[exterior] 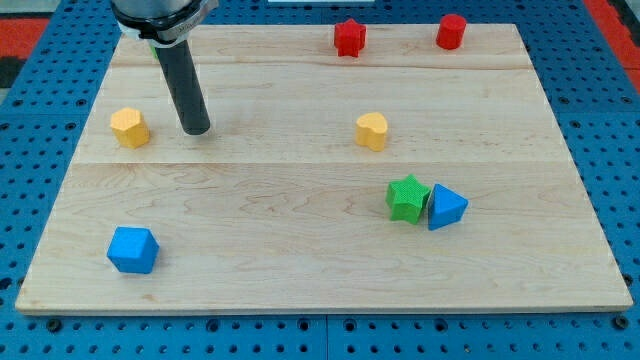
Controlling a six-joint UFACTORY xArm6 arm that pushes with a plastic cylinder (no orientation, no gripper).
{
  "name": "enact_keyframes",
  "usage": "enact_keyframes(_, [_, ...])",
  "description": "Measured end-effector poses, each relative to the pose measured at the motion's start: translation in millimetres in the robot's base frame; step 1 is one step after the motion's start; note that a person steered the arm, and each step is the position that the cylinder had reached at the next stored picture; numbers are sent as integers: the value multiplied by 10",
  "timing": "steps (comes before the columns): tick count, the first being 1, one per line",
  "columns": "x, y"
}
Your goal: Move your arm towards center of the board
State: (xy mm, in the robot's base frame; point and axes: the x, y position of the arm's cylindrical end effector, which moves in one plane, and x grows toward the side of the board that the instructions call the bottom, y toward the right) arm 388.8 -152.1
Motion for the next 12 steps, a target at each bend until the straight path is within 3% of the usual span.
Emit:
enact_keyframes(1, [0, 19])
enact_keyframes(5, [-194, 1265])
enact_keyframes(7, [13, 1143])
enact_keyframes(12, [13, 1085])
